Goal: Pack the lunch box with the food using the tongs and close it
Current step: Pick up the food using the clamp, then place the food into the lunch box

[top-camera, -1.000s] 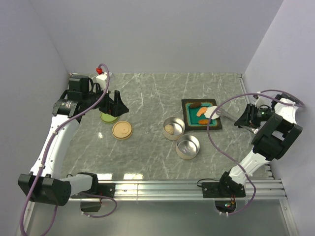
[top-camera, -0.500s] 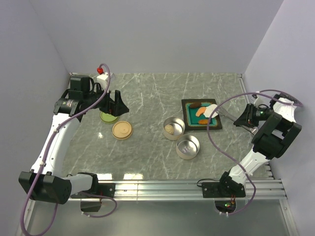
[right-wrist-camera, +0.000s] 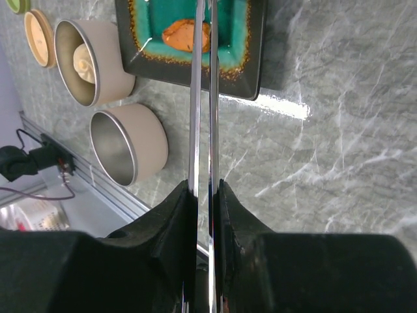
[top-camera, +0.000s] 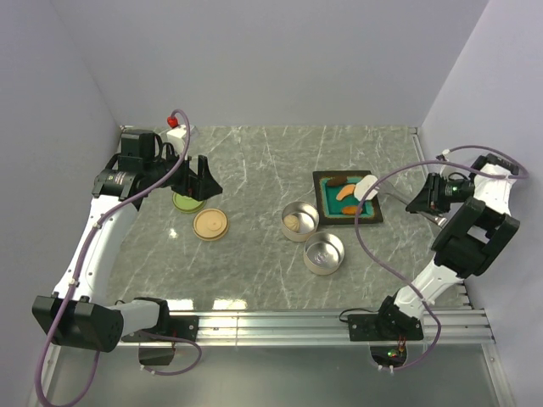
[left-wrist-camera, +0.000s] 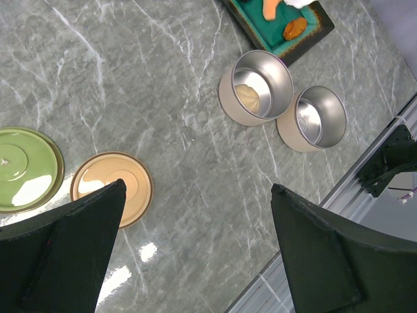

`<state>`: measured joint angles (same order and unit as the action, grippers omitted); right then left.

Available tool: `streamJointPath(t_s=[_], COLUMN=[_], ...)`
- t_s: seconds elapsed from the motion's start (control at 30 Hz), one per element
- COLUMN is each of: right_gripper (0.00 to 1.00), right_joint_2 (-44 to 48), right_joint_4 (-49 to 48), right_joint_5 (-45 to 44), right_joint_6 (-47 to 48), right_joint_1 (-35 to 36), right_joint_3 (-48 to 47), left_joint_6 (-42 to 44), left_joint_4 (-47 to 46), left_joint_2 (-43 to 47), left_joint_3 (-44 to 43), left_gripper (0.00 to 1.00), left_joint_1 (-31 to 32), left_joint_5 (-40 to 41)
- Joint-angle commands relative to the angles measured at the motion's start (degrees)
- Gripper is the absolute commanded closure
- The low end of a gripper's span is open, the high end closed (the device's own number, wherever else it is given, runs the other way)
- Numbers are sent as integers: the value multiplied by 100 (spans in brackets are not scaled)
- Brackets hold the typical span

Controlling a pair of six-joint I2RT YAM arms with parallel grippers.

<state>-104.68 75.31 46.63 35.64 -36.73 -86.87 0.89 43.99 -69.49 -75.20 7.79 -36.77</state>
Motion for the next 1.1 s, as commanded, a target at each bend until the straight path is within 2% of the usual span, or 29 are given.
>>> streamJointPath(t_s=[0.0,0.33,0.67,1.07], right_gripper=[100,100,100,100], right_joint_2=[562,1160,2495,3164], right_joint_4=[379,722,722,722], right_joint_5=[66,-321,-664,-691], right_joint_6=[303,646,541,207], right_joint_1=[34,166,1282,2424], right_joint_3=[-392,-586,-331,231], left_joint_6=[26,8,17,61], left_joint_4=[-154,-189,-206,-180], left_joint_2=[68,50,59,103], left_joint_3=[-127,-135,-109,-74], left_gripper=[1,0,1,1], left_joint_1=[-23,-23,-23,-23], left_joint_5=[-40,-75,-93,-102])
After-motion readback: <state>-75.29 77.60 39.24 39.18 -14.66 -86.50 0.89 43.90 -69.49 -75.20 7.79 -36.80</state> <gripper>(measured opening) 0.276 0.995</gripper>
